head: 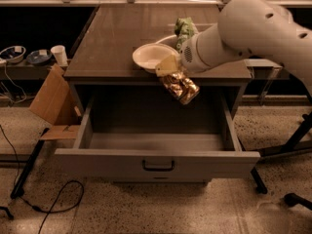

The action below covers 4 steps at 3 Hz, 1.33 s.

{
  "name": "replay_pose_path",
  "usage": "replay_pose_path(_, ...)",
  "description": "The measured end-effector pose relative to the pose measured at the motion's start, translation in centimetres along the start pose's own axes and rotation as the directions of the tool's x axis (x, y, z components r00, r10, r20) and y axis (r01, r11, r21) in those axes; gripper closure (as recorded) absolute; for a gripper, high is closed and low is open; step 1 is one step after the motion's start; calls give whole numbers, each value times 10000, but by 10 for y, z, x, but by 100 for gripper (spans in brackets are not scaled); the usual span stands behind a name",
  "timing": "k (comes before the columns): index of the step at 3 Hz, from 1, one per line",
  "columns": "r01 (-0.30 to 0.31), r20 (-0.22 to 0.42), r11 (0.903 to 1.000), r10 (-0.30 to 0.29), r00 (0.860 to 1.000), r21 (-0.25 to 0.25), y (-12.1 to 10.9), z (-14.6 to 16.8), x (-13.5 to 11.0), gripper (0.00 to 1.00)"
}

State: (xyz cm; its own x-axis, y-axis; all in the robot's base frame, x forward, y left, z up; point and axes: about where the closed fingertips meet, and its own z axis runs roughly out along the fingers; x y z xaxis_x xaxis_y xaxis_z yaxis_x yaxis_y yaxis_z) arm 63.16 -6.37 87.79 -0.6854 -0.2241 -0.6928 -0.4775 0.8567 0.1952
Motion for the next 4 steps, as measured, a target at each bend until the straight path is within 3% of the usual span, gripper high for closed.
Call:
replay_pose_path(1, -358, 4, 9988, 358, 9994, -341, 2, 31, 28, 100)
replay_pose_path(4, 447, -1418, 9976, -518, 9885, -528, 4, 107, 83, 100)
